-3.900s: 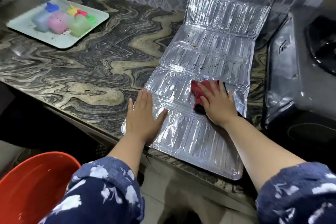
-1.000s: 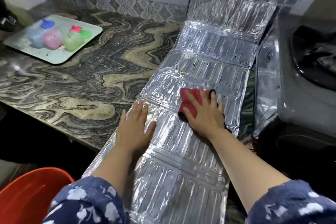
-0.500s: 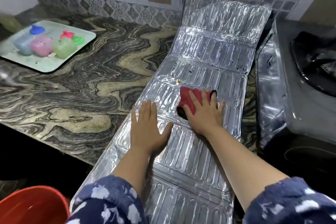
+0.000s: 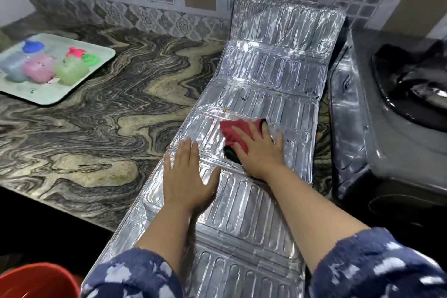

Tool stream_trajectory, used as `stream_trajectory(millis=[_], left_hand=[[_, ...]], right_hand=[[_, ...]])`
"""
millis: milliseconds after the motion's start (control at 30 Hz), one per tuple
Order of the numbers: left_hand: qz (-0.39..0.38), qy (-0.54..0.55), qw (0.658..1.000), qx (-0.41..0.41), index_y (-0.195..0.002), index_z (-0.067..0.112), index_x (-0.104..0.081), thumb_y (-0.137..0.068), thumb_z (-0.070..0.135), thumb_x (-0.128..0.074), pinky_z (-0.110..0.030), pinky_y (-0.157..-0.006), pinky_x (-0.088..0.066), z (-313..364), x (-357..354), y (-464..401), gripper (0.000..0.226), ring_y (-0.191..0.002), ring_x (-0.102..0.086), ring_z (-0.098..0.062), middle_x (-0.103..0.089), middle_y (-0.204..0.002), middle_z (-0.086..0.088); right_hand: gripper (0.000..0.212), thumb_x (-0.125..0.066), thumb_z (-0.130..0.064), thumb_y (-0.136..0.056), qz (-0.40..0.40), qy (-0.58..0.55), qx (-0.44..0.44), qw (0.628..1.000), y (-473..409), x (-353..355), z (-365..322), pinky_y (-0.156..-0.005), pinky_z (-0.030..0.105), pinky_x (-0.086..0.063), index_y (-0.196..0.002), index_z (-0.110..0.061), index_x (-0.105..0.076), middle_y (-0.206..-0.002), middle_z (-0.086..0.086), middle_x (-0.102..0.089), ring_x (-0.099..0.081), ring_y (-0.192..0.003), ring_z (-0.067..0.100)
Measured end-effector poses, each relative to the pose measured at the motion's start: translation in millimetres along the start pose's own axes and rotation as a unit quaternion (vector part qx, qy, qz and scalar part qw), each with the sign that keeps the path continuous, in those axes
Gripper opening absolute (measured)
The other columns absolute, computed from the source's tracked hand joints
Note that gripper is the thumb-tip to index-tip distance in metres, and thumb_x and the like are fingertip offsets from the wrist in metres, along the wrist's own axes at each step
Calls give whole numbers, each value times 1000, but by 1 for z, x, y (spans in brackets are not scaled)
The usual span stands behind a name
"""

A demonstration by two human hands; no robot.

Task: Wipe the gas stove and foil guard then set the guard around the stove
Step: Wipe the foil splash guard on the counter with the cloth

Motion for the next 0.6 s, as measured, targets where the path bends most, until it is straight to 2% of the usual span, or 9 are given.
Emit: stream_trajectory(millis=[133,333,400,467,500,600], left_hand=[[-9,0,1000,-1,-154,15,3,-82,71,-8,-46,-120,7,-8,4,10,92,-148,15,-12,12,-162,0],[-33,-11,999,-2,-154,16,-1,-79,75,-8,-46,-121,3,-38,13,34,96,-149,9,-12,9,-162,1],[-55,-1,998,25,-154,16,-11,-75,78,-20,-46,-121,-1,-42,21,31,100,-149,0,-13,-1,-163,1],[-54,-5,997,52,-149,14,-24,-77,72,-41,-50,-120,-6,-35,30,20,94,-148,-10,-17,-14,-160,-2],[-45,-13,998,52,-147,12,-27,-79,68,-46,-52,-119,-6,-27,34,13,90,-148,-11,-18,-15,-160,-4],[-38,-17,999,11,-153,12,-10,-89,62,-37,-54,-117,4,0,30,-11,86,-150,5,-18,2,-163,-4]], right_hand=[[54,-13,-61,-94,-8,-5,-30,1000,18,3,24,-113,60,14,-145,-50,-1,-160,-10,12,13,-147,25],[54,-15,-59,-95,9,-11,-7,1000,44,-8,-12,-112,59,13,-146,-48,-2,-160,-8,11,12,-147,28],[54,-16,-58,-95,13,-11,-4,1000,47,-10,-17,-113,57,12,-147,-48,-5,-161,-7,10,10,-148,28],[52,-19,-56,-95,22,-16,-1,1000,49,-8,-16,-116,55,7,-146,-48,-9,-161,-5,6,6,-148,27],[51,-21,-55,-96,25,-23,2,999,49,-7,-16,-116,53,5,-146,-48,-13,-161,-4,2,3,-148,26],[49,-28,-50,-96,37,-54,19,998,49,-3,-13,-117,47,0,-145,-47,-22,-160,-5,-9,-5,-147,24]])
Point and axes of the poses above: each hand's wrist, its own y-axis away from the middle knuckle, its own x-axis out of the back of the hand, z = x × y, the point moved 3 cm from there along -y, towards the middle knuckle
